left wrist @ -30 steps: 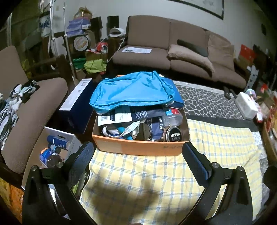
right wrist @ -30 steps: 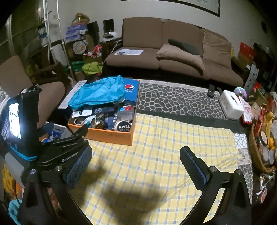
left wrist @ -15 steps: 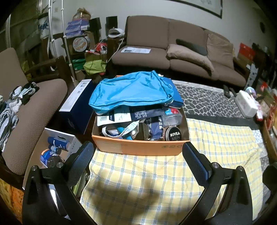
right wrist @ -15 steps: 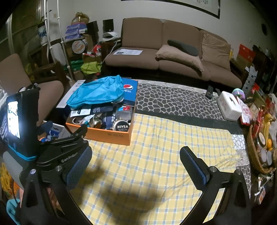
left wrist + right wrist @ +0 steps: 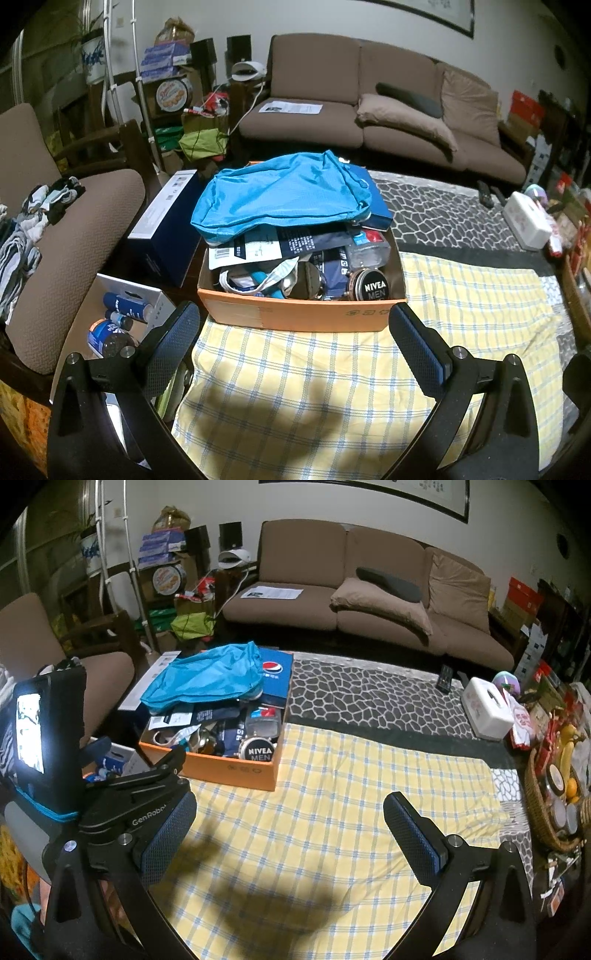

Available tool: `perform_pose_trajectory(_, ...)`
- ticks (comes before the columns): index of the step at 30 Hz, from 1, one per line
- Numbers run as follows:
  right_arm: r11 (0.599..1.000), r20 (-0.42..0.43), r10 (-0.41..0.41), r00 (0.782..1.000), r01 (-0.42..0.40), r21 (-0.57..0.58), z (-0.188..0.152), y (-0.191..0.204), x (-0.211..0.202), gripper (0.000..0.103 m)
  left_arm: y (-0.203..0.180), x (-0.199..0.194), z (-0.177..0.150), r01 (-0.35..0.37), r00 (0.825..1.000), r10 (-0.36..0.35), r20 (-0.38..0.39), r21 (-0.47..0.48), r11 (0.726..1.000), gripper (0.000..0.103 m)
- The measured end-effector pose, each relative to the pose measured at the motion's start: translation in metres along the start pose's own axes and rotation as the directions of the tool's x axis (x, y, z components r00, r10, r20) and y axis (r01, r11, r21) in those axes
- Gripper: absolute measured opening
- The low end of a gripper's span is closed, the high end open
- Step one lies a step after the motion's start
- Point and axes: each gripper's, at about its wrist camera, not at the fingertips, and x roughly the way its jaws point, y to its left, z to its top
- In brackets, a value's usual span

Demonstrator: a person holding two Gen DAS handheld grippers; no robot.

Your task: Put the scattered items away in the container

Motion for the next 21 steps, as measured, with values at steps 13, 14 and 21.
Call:
perform_pose_trajectory(13,1.000,-0.001,0.000,1.000,0.000,-0.002,0.0012,-0.0008,-0.0017,0.102,0.0027,-0.0009,0.0003,-0.014,1.000,0.014,0.006,0.013,1.000,0.102)
perform_pose_trajectory(14,1.000,-0.002,0.000,1.000,0.000,-0.005,0.0015,-0.0009,-0.0014,0.102,0.0040,-0.0008,0.0006,-0.019,1.000,0.019,0.006,0.015,1.000,0.102)
perform_pose_trajectory(21,1.000,-0.005,-0.005,1.000,0.005,-0.003,0.0011,-0.0005,-0.0018,0.102,0.0031,0.0013,-0.0001,-0.019,1.000,0.019,0.000,0.026,0.999,0.102)
